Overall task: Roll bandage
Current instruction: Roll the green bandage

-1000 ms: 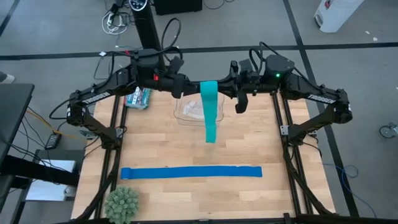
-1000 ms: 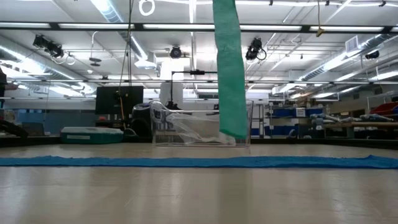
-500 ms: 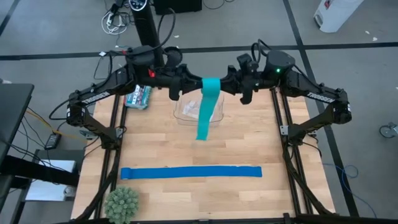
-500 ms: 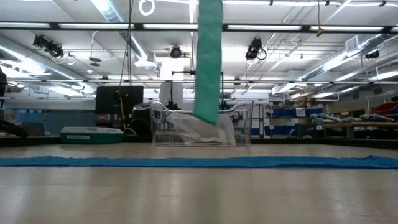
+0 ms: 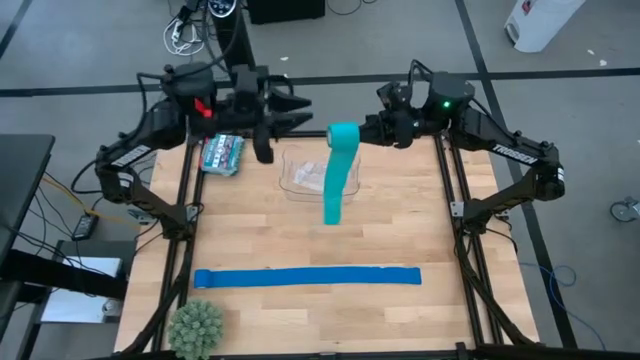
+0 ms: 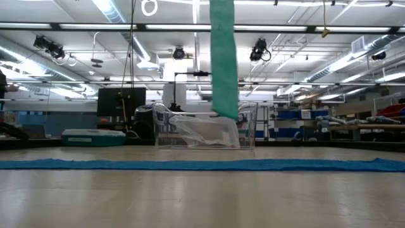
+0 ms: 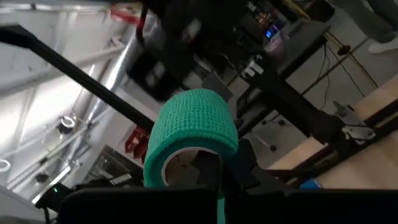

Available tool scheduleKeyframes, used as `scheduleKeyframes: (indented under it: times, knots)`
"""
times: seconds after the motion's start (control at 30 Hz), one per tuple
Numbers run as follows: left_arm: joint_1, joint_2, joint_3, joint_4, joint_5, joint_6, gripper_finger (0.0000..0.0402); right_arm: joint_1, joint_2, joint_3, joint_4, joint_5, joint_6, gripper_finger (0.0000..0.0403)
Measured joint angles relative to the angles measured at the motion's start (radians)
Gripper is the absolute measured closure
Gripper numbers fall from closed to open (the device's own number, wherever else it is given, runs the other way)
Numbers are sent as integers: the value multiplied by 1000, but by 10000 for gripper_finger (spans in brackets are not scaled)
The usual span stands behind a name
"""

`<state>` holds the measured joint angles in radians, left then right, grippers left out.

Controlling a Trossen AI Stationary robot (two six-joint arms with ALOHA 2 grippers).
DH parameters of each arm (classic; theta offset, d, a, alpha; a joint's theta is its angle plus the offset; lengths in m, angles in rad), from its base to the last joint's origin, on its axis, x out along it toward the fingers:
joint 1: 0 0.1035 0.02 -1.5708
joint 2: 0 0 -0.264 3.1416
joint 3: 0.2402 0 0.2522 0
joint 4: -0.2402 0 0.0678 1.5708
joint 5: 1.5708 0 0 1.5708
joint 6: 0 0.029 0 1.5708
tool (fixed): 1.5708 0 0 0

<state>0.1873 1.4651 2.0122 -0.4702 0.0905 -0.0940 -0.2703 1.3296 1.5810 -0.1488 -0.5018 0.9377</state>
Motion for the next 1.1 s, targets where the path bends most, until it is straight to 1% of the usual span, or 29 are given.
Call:
scheduleKeyframes:
  times: [0.1,0.2,0.27,0.4,0.53,0.77,0.93,1.1]
  knots:
    - [-38,2,73,-161,-92,92,255,-3,0,0,37,5,30,403]
    - [-65,2,109,-278,-138,103,255,-1,-1,0,80,4,82,403]
    - [-78,2,114,-338,-142,61,255,-6,-1,0,98,4,133,403]
    - [-95,14,112,-434,-113,-29,255,-31,4,1,166,19,270,403]
    - [-115,38,111,-449,-111,-73,255,-59,11,1,188,25,365,403]
    - [-132,110,111,-423,-110,-93,255,-68,11,1,72,68,349,403]
    - [-130,141,110,-428,-175,-125,255,-46,11,1,72,82,344,403]
    - [-131,153,110,-466,-208,-146,255,-32,11,1,69,88,343,403]
